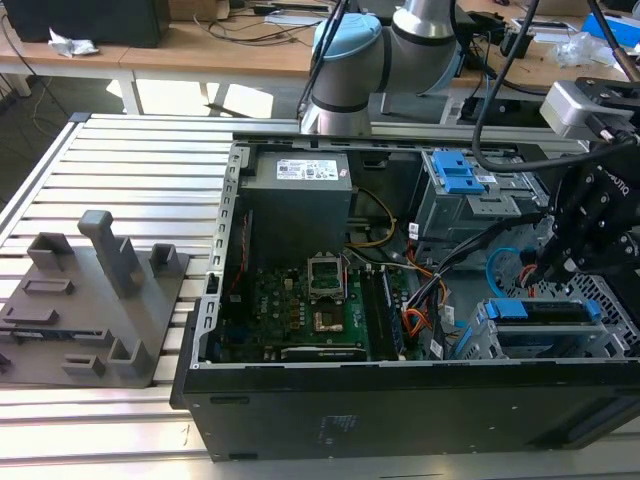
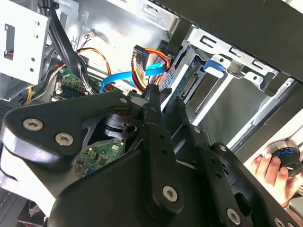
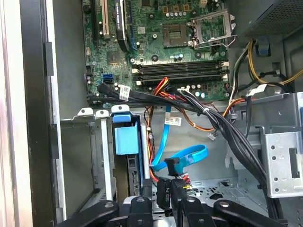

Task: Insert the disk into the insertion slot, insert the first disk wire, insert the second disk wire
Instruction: 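Insert the first disk wire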

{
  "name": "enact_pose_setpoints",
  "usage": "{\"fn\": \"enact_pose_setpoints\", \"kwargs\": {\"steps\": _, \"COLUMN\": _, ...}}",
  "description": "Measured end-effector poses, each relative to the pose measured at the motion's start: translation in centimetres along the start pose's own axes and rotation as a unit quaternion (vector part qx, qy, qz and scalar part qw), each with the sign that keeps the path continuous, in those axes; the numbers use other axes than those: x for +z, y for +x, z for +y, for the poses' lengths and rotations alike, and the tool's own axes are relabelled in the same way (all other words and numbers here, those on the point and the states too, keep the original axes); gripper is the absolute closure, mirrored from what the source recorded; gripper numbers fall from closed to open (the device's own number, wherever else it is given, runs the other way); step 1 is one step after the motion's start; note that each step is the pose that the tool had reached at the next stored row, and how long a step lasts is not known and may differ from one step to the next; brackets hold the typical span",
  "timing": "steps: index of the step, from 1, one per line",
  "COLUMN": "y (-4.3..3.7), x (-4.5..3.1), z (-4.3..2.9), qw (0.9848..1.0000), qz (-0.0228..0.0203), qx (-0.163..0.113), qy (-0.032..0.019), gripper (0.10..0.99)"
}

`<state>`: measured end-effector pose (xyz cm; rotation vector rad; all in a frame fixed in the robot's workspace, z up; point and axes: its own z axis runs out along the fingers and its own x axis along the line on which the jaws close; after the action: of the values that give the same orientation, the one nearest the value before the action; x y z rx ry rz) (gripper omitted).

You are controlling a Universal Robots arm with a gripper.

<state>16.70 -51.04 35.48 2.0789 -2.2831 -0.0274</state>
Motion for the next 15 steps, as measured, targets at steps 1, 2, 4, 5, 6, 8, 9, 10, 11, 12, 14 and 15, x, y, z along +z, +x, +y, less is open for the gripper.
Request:
{"fn": "enact_pose_setpoints", "kwargs": {"steps": 1, "y": 0.0, "x": 0.0, "z": 0.0, "qw": 1.0, "qz": 0.0002, "qx": 0.0, "qy": 0.0, "gripper": 0.784}}
{"fn": "enact_pose_setpoints", "kwargs": {"steps": 2, "y": 0.0, "x": 0.01, "z": 0.0, "qw": 1.0, "qz": 0.0002, "qx": 0.0, "qy": 0.0, "gripper": 0.784}}
{"fn": "enact_pose_setpoints", "kwargs": {"steps": 4, "y": 0.0, "x": 0.01, "z": 0.0, "qw": 1.0, "qz": 0.0003, "qx": 0.0, "qy": 0.0, "gripper": 0.8}}
{"fn": "enact_pose_setpoints", "kwargs": {"steps": 5, "y": 0.0, "x": 0.01, "z": 0.0, "qw": 1.0, "qz": 0.0004, "qx": 0.0, "qy": 0.0, "gripper": 0.8}}
{"fn": "enact_pose_setpoints", "kwargs": {"steps": 6, "y": 0.0, "x": 0.01, "z": 0.0, "qw": 1.0, "qz": 0.0004, "qx": 0.0, "qy": 0.0, "gripper": 0.867}}
{"fn": "enact_pose_setpoints", "kwargs": {"steps": 8, "y": 0.0, "x": 0.01, "z": 0.0, "qw": 1.0, "qz": 0.0006, "qx": 0.0, "qy": 0.0, "gripper": 0.91}}
{"fn": "enact_pose_setpoints", "kwargs": {"steps": 9, "y": 0.0, "x": 0.01, "z": 0.0, "qw": 1.0, "qz": 0.0007, "qx": 0.0, "qy": 0.0, "gripper": 0.91}}
{"fn": "enact_pose_setpoints", "kwargs": {"steps": 10, "y": 0.0, "x": 0.01, "z": 0.0, "qw": 1.0, "qz": 0.0007, "qx": 0.0, "qy": 0.0, "gripper": 0.91}}
{"fn": "enact_pose_setpoints", "kwargs": {"steps": 11, "y": 0.09, "x": 0.02, "z": -0.01, "qw": 1.0, "qz": 0.0007, "qx": 0.0, "qy": 0.0, "gripper": 0.91}}
{"fn": "enact_pose_setpoints", "kwargs": {"steps": 12, "y": 0.46, "x": 0.02, "z": -0.05, "qw": 1.0, "qz": 0.0008, "qx": 0.0, "qy": 0.0001, "gripper": 0.91}}
{"fn": "enact_pose_setpoints", "kwargs": {"steps": 14, "y": 1.43, "x": 0.09, "z": -0.14, "qw": 1.0, "qz": 0.0007, "qx": 0.0, "qy": 0.0, "gripper": 0.91}}
{"fn": "enact_pose_setpoints", "kwargs": {"steps": 15, "y": 1.97, "x": 0.19, "z": -0.23, "qw": 1.0, "qz": 0.0008, "qx": 0.0, "qy": 0.0, "gripper": 0.91}}
